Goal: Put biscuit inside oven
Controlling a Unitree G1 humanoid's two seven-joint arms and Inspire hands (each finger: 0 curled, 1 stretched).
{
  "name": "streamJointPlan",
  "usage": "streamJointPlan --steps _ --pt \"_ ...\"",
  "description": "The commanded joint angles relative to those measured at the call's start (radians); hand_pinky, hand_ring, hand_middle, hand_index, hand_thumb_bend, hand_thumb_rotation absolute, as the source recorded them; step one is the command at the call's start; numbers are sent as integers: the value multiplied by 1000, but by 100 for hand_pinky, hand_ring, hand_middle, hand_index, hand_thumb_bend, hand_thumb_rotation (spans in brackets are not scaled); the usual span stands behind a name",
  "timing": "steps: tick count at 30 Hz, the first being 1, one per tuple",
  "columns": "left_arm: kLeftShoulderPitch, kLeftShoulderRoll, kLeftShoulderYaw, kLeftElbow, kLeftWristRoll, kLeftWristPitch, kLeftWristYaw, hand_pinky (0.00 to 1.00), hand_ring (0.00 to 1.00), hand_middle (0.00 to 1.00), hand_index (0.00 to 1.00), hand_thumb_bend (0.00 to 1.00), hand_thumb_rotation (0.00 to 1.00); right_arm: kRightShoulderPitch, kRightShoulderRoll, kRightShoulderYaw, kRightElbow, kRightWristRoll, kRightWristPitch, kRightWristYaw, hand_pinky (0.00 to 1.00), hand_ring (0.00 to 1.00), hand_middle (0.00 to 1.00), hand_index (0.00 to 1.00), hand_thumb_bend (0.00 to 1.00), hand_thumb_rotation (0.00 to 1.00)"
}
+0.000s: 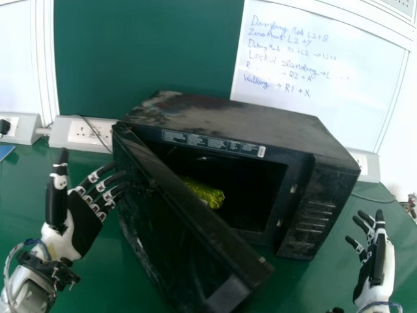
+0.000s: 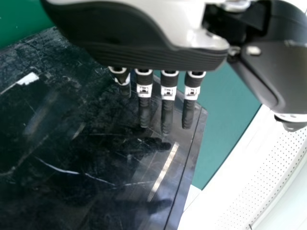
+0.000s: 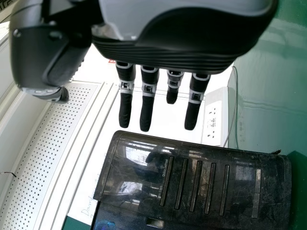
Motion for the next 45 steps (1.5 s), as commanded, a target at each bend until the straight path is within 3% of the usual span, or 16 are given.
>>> streamJointPlan --steps 1,11,21,31,37,45 --pt "-27 -12 -33 21 19 6 -30 91 83 80 84 42 30 -8 -7 -6 5 0 -5 6 74 76 77 75 69 21" --pt "-69 -44 -102 93 119 -1 -114 84 79 77 79 45 24 2 -10 -11 7 -6 -15 17 76 76 77 73 69 22" --pt "-124 -93 -135 159 212 1 -164 77 74 74 76 56 19 1 -9 -12 4 -9 -10 21 75 75 76 72 70 21" --pt "-186 -120 -123 227 215 54 -183 77 74 74 73 56 21 3 -14 -21 10 -6 -21 36 76 76 76 73 71 21" --pt "-223 -140 -119 268 227 59 -179 78 77 77 80 58 20 -4 -9 -23 3 -2 -4 33 77 76 77 74 71 22" --pt "-265 -166 -121 301 259 61 -167 78 76 74 74 65 20 -4 -2 -22 0 2 -3 31 77 76 77 73 72 22"
